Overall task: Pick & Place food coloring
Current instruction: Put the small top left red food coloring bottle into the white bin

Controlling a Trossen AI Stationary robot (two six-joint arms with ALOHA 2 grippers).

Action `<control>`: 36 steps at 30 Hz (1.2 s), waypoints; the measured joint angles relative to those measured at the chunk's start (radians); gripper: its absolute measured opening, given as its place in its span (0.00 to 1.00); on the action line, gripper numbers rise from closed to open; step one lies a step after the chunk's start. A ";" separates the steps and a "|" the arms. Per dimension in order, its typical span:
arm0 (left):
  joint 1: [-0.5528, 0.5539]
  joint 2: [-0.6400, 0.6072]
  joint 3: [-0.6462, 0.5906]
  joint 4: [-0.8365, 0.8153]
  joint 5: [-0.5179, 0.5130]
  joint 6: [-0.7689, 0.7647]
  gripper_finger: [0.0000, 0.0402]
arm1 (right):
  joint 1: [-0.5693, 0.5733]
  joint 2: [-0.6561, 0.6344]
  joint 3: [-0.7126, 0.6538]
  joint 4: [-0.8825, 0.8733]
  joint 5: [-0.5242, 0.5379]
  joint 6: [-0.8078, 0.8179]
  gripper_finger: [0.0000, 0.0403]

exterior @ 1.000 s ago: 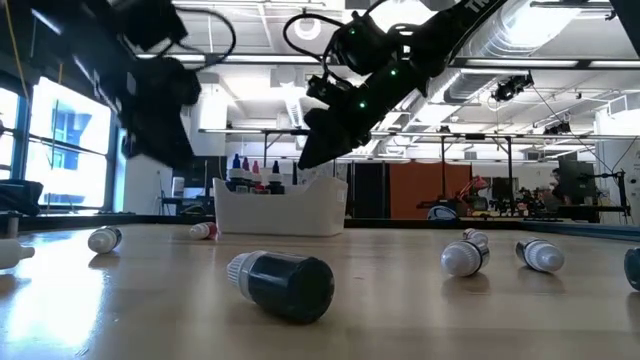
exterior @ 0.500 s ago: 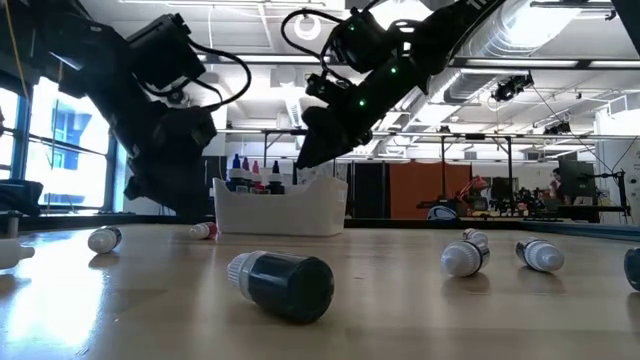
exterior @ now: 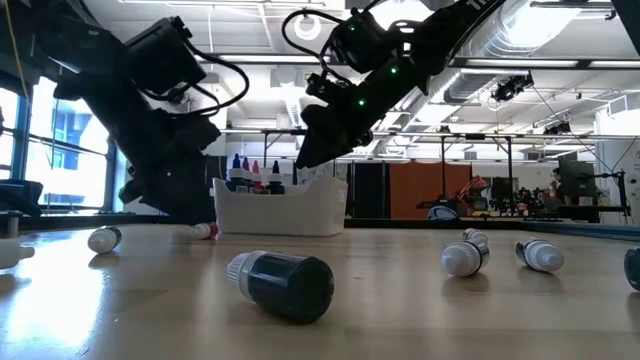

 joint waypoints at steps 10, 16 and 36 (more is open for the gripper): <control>-0.079 0.035 -0.001 0.037 -0.103 -0.030 0.36 | 0.000 0.000 0.000 0.003 0.000 0.000 0.39; -0.077 0.034 -0.001 0.014 -0.032 0.224 0.36 | 0.000 0.000 0.000 0.003 0.000 -0.040 0.39; -0.077 -0.158 0.072 -0.235 0.207 1.060 0.36 | 0.001 0.000 0.000 -0.012 -0.056 -0.034 0.39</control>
